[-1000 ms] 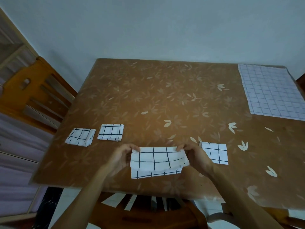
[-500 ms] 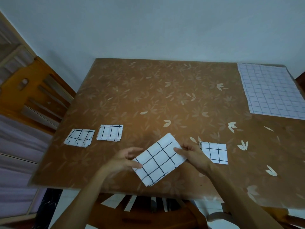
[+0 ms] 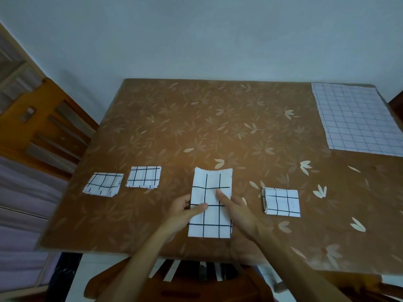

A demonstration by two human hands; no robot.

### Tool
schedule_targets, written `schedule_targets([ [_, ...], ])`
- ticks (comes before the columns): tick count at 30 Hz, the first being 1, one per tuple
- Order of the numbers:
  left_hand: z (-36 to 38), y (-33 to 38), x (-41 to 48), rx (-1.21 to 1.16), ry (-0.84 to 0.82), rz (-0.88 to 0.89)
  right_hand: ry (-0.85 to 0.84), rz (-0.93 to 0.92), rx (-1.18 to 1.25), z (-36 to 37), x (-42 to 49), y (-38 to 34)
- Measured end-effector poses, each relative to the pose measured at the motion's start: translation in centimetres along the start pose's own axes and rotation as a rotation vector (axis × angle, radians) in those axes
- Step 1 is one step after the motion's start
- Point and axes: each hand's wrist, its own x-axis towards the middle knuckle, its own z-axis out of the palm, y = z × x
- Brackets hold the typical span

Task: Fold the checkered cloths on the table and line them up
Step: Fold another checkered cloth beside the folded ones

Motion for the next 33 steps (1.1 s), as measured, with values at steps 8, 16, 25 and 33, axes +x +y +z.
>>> schedule_targets([
  [8, -0.9, 0.4, -0.6, -0.044, 0.054, -0.026, -0.001, -0.014, -0.112, -1.9, -0.5, -0.3],
  [16, -1.3, 0.4, -0.8, -0.111, -0.021, -0.010, -0.098, -0.009, -0.066, -3.2, -0.9, -0.3],
  [25, -1.0, 0.8, -0.5, -0.408, -0.066, -0.048, -0.025, -0.024, 0.157, -3.4, -0.6, -0.1],
  [33, -1.0, 0.5, -0.7, -0.230, 0.050, -0.004, -0.092, -0.022, 0.086, -4.0, -1.7, -0.4],
])
